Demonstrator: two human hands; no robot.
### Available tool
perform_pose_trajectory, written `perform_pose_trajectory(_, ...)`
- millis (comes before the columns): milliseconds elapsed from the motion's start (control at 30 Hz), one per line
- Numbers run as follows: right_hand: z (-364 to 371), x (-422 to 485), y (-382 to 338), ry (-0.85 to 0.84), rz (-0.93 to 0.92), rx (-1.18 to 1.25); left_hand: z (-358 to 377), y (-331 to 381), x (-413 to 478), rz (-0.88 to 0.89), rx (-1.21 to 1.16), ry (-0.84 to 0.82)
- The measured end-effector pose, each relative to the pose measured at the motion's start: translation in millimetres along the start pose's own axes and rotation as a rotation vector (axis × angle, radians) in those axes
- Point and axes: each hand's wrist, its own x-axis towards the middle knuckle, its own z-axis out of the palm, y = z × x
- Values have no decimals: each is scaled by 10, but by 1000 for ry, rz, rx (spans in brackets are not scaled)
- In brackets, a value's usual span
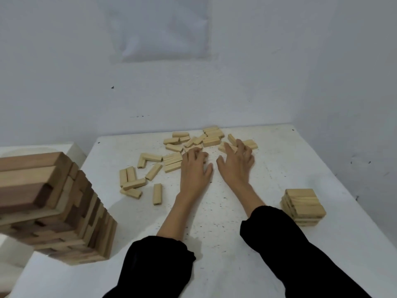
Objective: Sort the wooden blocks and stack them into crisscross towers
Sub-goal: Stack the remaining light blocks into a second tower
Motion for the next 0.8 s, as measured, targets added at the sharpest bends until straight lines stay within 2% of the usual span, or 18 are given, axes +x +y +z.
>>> perform_pose_trajectory(200, 17, -8, 18, 122, -43, 84, 23, -17, 4, 7, 4, 24)
perform_pose_trajectory(567, -50, -74, 20, 100, -51, 221, -19, -16, 5, -94, -61, 68)
perform_pose_trajectory(800, -220, -472, 110, 140, -49, 228, -74, -13, -48, -35, -120, 37)
